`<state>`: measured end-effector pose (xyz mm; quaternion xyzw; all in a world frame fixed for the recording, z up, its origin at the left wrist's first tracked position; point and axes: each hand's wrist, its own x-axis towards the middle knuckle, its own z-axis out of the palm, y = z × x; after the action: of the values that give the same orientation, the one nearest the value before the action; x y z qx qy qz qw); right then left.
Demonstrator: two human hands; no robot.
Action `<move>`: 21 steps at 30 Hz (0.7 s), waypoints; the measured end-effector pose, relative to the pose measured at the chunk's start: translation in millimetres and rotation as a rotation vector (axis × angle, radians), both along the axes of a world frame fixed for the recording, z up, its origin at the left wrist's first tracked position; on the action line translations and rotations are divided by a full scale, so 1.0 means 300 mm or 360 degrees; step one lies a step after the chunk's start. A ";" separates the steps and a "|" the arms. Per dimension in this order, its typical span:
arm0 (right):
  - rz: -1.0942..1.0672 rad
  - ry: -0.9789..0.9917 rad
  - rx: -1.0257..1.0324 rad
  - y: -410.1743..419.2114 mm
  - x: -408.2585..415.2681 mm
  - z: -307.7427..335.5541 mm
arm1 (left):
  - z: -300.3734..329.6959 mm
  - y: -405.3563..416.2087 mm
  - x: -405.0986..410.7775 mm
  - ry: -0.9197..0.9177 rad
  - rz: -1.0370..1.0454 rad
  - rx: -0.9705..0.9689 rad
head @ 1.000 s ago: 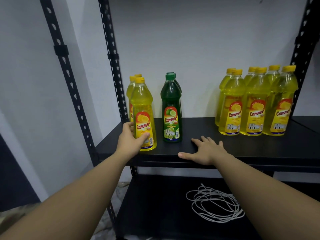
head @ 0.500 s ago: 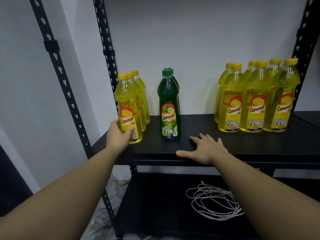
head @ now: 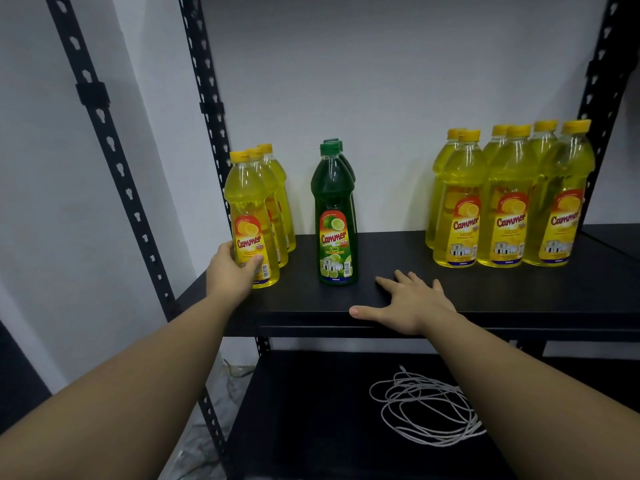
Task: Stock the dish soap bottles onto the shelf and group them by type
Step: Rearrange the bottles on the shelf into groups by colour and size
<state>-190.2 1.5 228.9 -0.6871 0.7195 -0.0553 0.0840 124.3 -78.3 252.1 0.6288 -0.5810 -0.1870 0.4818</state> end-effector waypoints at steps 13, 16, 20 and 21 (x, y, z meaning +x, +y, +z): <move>-0.0010 0.0002 0.0018 -0.002 0.002 0.002 | -0.001 -0.013 0.009 -0.0006 -0.0097 -0.0014; -0.0013 -0.0004 0.0012 -0.003 0.002 0.001 | 0.000 -0.022 0.004 -0.0014 -0.0099 -0.0008; -0.0010 -0.0011 0.0005 -0.002 0.001 0.002 | -0.006 -0.032 -0.004 -0.0010 -0.0081 0.0000; -0.0006 -0.0013 0.0001 0.001 0.001 0.003 | -0.007 -0.027 -0.007 0.0001 -0.0045 0.0000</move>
<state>-189.9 1.7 229.9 -0.6855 0.7205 -0.0580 0.0871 122.0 -86.4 249.9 0.6205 -0.5897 -0.1939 0.4793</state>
